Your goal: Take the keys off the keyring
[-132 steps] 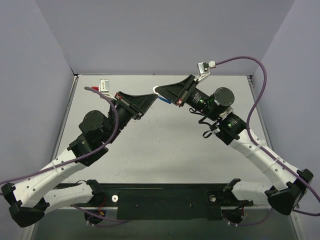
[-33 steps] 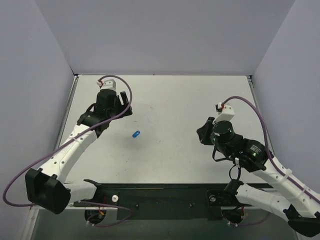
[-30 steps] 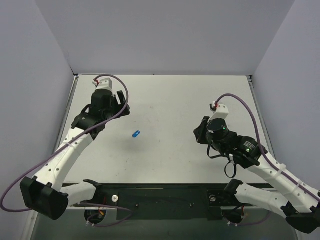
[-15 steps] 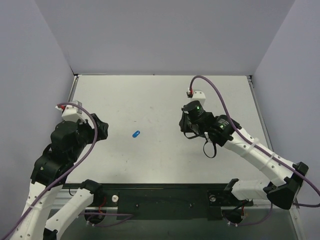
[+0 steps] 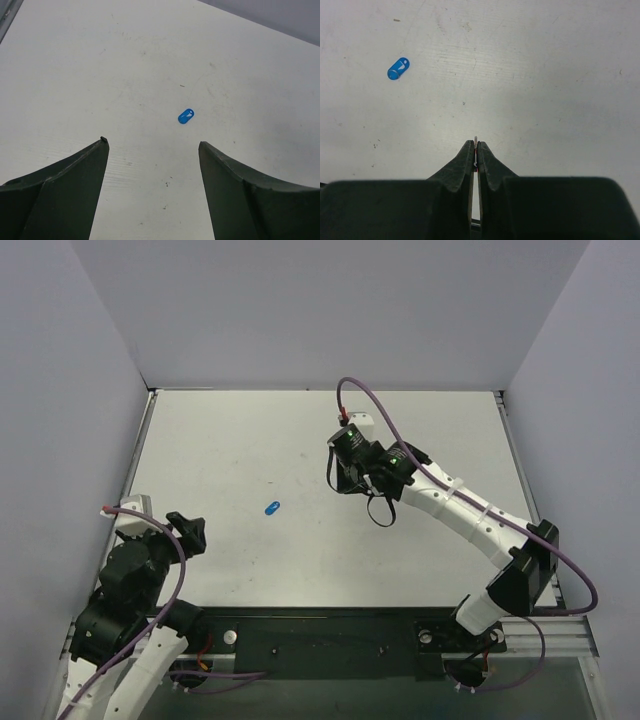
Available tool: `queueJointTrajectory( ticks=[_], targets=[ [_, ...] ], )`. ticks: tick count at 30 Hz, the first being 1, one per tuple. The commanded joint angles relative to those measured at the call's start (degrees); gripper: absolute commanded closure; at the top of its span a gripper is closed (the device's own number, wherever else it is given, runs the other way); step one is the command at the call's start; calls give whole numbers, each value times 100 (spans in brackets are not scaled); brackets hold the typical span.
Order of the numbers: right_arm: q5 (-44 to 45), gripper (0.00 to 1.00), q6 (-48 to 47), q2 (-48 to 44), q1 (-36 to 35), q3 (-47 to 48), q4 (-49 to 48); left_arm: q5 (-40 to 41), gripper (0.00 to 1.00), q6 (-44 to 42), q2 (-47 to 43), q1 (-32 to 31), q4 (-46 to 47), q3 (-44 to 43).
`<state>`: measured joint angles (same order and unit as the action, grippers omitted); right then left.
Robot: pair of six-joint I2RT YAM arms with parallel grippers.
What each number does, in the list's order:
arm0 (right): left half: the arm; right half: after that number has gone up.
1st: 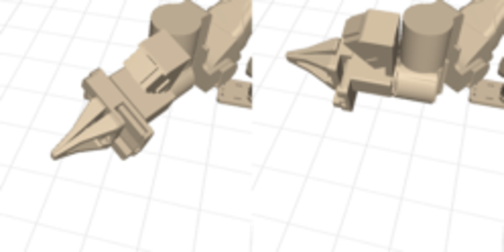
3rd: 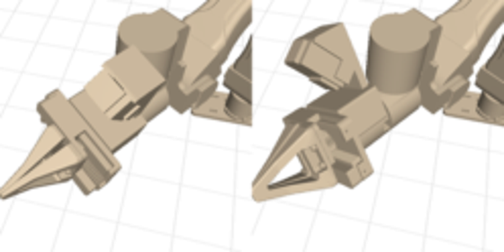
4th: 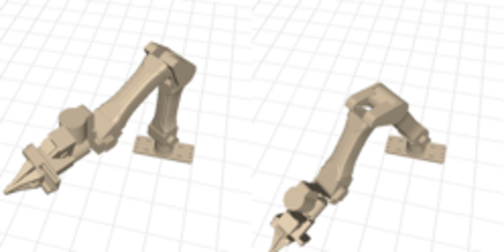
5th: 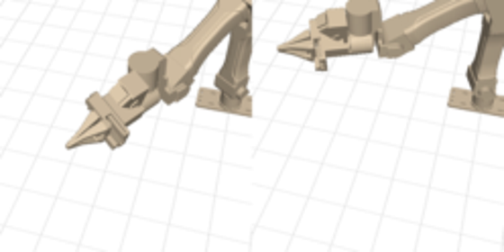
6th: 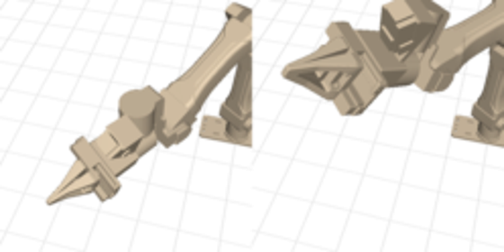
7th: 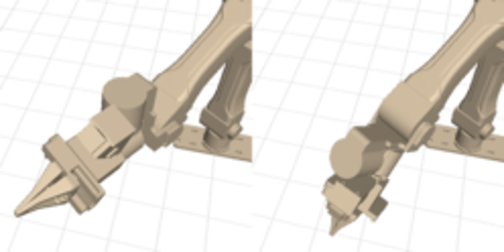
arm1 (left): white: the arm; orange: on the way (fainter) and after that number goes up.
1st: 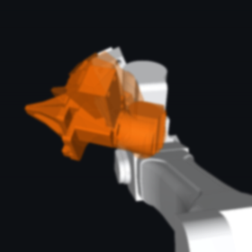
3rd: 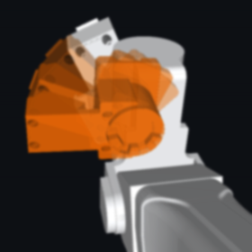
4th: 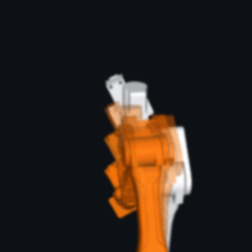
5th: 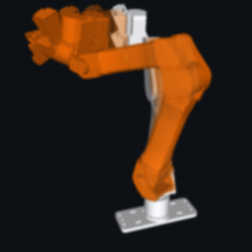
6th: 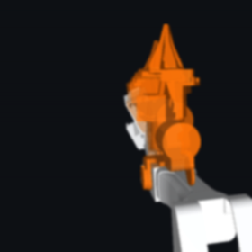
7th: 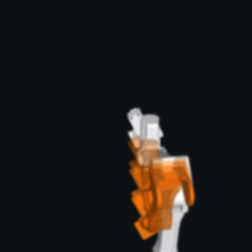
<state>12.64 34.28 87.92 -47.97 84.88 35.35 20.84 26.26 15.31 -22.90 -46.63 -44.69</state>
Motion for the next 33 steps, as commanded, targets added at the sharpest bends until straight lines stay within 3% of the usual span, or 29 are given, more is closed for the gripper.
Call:
queueJointTrajectory(
  ticks=[1,2,4,5,9,14,15,18,20,33],
  targets=[
    [168,100,-141,216,50,380,297,69,18,-130,-248,-13,567,74],
    [159,100,-141,286,68,406,314,61,18,-121,-230,-13,559,65],
    [142,88,-115,375,85,398,306,52,20,-104,-186,-5,532,48],
    [133,75,-115,392,103,389,314,60,20,-86,-186,-4,524,48],
    [168,46,-115,331,112,319,305,87,20,-95,-213,-4,532,74],
    [195,31,-167,129,191,292,314,122,20,-86,-222,-4,532,92],
    [229,24,-194,33,208,301,340,122,20,-95,-230,-4,532,92],
    [344,21,-220,-213,288,284,472,96,20,-112,-222,-4,567,127],
    [405,13,-247,-477,384,222,542,69,20,-121,-222,-4,576,136],
    [1635,12,-370,-3076,736,-1226,666,-141,20,-297,-230,31,717,232]
  ],
)
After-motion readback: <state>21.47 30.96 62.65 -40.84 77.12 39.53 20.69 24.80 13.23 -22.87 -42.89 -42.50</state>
